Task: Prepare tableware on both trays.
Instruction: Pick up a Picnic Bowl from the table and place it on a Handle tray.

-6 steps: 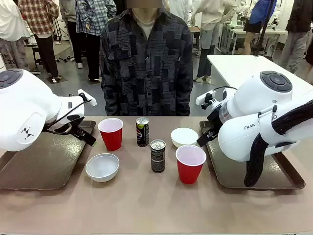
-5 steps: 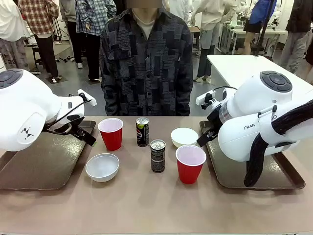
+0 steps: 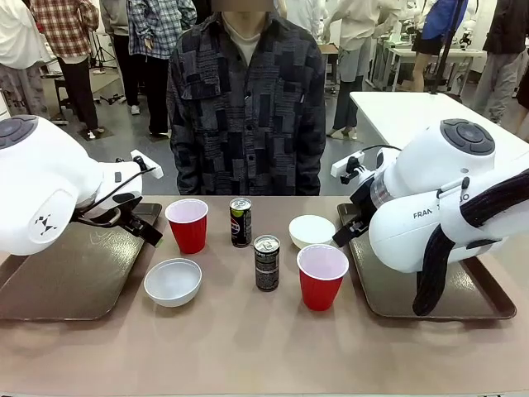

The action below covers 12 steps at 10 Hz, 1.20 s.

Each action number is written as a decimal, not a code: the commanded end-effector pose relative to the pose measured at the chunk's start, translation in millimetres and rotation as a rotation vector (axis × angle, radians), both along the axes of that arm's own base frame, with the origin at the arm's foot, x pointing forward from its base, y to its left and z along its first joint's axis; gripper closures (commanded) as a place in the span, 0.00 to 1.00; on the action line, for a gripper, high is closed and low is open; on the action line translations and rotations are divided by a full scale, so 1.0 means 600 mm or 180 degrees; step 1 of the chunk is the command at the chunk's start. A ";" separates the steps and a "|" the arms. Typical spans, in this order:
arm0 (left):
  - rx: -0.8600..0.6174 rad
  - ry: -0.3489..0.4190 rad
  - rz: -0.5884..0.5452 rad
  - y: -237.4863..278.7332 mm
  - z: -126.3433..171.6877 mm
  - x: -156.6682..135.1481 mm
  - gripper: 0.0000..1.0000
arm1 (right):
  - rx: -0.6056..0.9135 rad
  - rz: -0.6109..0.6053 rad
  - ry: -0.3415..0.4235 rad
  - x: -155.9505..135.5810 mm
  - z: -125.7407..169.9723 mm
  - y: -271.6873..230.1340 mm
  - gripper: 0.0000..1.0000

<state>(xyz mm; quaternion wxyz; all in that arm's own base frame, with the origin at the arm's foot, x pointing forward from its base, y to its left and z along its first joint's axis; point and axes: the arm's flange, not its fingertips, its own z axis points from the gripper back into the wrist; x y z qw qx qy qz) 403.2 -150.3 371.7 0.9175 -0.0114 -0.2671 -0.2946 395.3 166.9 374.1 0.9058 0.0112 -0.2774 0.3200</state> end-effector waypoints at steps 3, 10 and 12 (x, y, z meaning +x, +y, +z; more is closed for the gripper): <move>0.0001 0.0000 0.0000 0.000 0.000 0.000 0.00 | 0.0001 0.0001 0.0000 0.000 0.000 0.000 0.00; 0.0132 -0.0297 -0.0174 0.013 0.107 -0.087 0.00 | -0.0233 -0.0155 -0.0250 -0.068 0.084 0.006 0.00; 0.0166 -0.0277 -0.0352 0.035 0.152 -0.164 0.00 | -0.0129 -0.0501 -0.0444 -0.140 0.173 -0.033 0.00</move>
